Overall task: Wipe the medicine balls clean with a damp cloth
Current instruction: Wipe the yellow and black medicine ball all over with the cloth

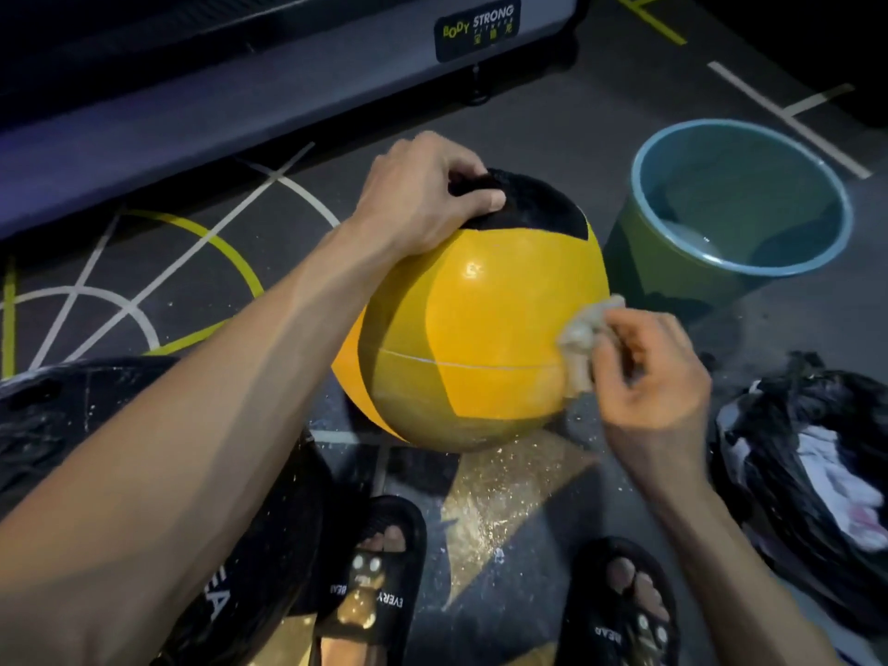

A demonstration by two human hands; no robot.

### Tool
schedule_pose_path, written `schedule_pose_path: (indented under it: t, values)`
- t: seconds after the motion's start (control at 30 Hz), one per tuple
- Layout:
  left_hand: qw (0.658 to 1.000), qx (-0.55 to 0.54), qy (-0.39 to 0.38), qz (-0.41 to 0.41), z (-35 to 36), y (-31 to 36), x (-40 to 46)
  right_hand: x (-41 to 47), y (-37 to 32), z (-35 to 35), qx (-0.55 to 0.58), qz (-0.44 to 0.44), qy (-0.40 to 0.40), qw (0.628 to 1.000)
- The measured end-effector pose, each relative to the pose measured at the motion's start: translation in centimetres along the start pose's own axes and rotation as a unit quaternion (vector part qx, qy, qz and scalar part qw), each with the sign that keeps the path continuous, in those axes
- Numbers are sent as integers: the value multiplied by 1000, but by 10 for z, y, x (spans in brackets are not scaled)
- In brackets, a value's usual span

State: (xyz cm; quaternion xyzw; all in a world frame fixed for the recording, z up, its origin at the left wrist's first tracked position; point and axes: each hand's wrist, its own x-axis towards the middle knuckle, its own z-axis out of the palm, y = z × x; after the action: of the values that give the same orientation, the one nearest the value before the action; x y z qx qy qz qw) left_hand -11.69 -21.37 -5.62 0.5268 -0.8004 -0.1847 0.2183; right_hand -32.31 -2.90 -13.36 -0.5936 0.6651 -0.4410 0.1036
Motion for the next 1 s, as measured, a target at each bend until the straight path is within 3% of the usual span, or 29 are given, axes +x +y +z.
schedule_pose_path:
  t: [0.13, 0.27, 0.4, 0.5, 0.57, 0.63, 0.7, 0.77, 0.83, 0.87, 0.93, 1.0]
  values:
    - [1000, -7, 5, -5, -7, -12, -5, 0, 21, -15, 88, 189, 33, 977]
    - [999, -24, 36, -15, -8, -23, -14, 6, -5, -17, 135, 197, 94, 966]
    - [998, -35, 49, -7, -6, -23, -20, 20, -41, -13, 100, 124, 108, 981]
    - [998, -35, 50, -12, -4, -19, -17, 13, -71, 6, 72, -40, 23, 996]
    - [998, -37, 54, -14, -3, -20, -17, -6, -81, 29, -24, -158, -34, 987]
    - [998, -39, 52, -10, -3, -22, -19, -17, -72, 37, -79, -203, -45, 975]
    - [998, -41, 46, -5, -4, -24, -22, -14, -47, 29, -36, -130, -37, 990]
    - [998, -43, 44, 1, -6, -26, -25, -6, -16, 16, 13, 14, -3, 1000]
    - [998, -45, 47, 4, -7, -27, -28, 0, 6, 4, 73, 165, 16, 983]
    - [998, -46, 48, 7, -7, -27, -29, 1, 7, -1, 93, 200, 32, 975]
    - [998, -43, 54, 9, -7, -27, -30, -2, -11, -3, 107, 161, 55, 980]
    - [998, -42, 55, 8, -6, -27, -30, -10, -44, 6, 95, 43, 17, 994]
